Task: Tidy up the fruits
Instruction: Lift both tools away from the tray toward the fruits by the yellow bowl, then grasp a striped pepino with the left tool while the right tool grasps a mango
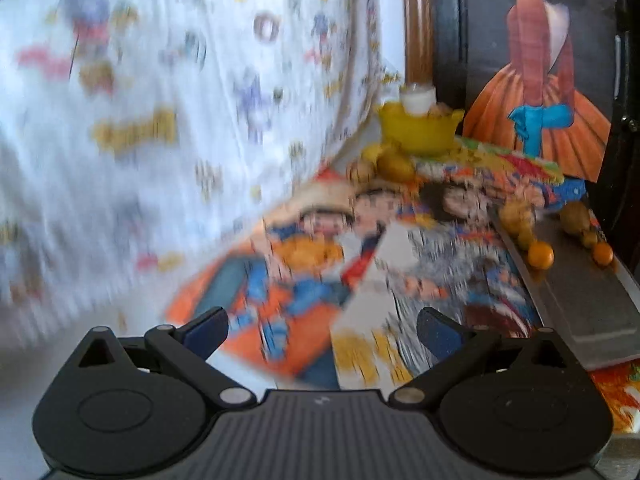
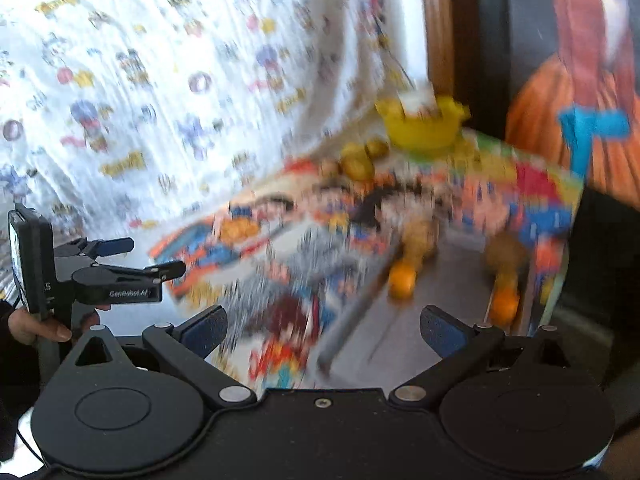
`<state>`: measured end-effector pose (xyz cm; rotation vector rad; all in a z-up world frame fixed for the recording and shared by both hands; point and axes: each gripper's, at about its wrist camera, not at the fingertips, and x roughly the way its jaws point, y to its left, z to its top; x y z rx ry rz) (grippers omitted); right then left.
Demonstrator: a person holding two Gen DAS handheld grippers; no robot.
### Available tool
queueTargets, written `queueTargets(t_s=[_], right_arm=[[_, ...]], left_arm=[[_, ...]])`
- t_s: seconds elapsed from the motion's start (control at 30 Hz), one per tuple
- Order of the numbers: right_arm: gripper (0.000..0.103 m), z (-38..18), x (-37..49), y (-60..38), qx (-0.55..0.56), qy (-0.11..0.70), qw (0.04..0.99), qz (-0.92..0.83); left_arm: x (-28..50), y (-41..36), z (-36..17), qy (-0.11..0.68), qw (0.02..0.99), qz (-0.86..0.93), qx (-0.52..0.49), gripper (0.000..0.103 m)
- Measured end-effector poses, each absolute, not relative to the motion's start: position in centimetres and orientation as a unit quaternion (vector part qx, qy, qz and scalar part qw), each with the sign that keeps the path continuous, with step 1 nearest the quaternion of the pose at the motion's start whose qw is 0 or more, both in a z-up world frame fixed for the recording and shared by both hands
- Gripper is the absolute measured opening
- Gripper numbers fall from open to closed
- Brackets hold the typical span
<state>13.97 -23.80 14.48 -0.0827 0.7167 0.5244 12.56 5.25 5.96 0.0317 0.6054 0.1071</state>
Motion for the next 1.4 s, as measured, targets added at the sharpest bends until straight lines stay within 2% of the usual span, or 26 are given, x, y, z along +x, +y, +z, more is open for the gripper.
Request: queueTargets(t_s=[0.2,0.37,0.6,0.7,0.8,1.03,1.27,1.4], right_arm=[[0.102,19.6,18.8,-23.1,-0.116,0.265,0.905,0.312],[0.102,19.7,23.4,-21.8,-0.173,0.244,0.887,0.351],[0.102,16.8,28.8,-19.8,-0.296,0.213,0.854,0.371],[0.102,15.1,31.9,-19.2,-0.333,0.21,0.833,0.388],[0.1,13.0,36.1,-18.5,-0.332,0.231,0.828,0.39],[0.092,7.5,45.5,-15.8,-0.32,0.28,0.817,0.389],[0.088,4.0,49.6,-12.8,-0.355,0.288,0.781,0.424],[0.084,2.7,50.7,-10.9,-0.374,0.285,0.767,0.437]], left_arm=[[15.6,6.2,8.6,0.23,0.971,0.022,0.056,0.103],[18.7,6.6,8.9,0.207,0.975,0.001,0.079,0.103],[24.6,5.7,7.5,0.219,0.967,-0.042,0.122,0.103],[27.4,4.6,6.0,0.218,0.956,-0.057,0.186,0.103],[30.8,3.9,4.7,0.216,0.951,-0.06,0.214,0.103],[39.2,4.5,1.3,0.245,0.954,-0.04,0.171,0.097],[43.3,4.4,-1.1,0.243,0.947,-0.056,0.204,0.092],[44.6,4.2,-1.8,0.242,0.941,-0.071,0.227,0.084]])
